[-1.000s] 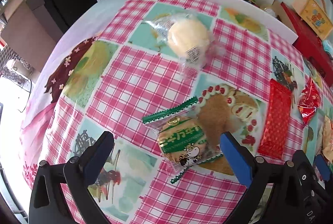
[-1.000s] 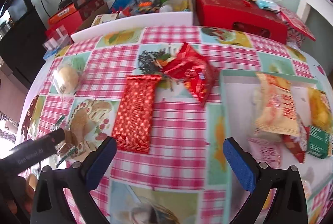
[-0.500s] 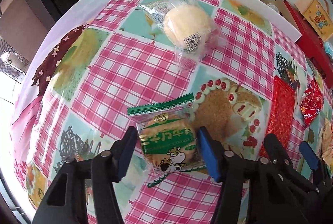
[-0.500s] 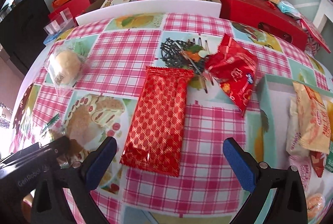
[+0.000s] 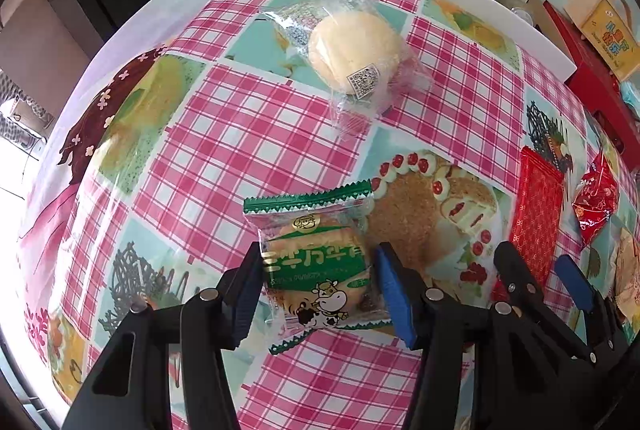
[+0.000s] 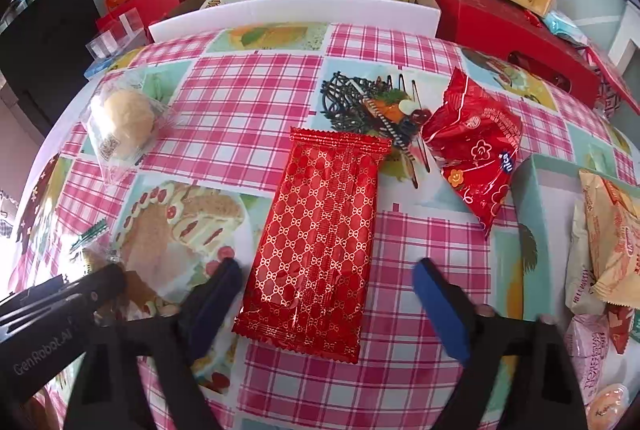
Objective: Organize snacks
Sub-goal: 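Grasp the green-white cracker packet with the left tool while the right tool grasps the red patterned packet, then carry both held packets over the tray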
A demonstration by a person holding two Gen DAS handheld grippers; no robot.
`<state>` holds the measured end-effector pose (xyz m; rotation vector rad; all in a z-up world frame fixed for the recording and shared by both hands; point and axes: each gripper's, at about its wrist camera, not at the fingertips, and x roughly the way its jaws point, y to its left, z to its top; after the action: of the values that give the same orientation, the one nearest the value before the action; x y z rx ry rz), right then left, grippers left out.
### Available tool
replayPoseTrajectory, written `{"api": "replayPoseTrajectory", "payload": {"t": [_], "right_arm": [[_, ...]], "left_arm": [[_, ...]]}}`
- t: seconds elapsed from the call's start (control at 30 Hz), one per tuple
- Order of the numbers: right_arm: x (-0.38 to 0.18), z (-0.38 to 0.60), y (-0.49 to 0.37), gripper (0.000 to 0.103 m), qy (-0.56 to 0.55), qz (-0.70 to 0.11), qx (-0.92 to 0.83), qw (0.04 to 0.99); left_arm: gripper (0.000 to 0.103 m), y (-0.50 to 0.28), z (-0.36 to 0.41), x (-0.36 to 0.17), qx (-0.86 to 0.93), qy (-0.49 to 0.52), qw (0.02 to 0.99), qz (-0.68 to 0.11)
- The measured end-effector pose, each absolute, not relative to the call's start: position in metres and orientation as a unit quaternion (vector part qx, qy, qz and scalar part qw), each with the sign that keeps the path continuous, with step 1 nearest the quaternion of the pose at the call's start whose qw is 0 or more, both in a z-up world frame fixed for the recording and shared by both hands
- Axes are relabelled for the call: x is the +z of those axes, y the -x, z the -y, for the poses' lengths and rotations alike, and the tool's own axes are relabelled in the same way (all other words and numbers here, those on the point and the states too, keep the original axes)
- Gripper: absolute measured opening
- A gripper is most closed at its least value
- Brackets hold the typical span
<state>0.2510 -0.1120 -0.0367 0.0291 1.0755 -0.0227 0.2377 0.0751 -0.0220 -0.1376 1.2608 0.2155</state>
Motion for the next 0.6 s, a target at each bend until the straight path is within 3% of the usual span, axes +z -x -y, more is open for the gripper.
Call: {"api": "replayPoseTrajectory", "payload": {"t": [0.03,0.07,0.6], "right_arm": [[-0.035,0.114,-0.248,0.07,-0.015,-0.508,-0.012,0.861],[-0.034,0.114,-0.244,0.057,-0.015,-0.505,-0.014,0.863],[-0.027,0.167,-0.189,0.053,-0.062,-0.493,-0.027,0.867]], "left_arm": [[0.057,-0.238,-0.074,-0.022,0.099,0.063,0.8,-0.588],[0.057,-0.238,-0.073,-0.022,0.098,0.062,0.8,-0.588],[0.052,-0.241,0.0,-0.024,0.036,0.027,0.806,-0.591]]}}
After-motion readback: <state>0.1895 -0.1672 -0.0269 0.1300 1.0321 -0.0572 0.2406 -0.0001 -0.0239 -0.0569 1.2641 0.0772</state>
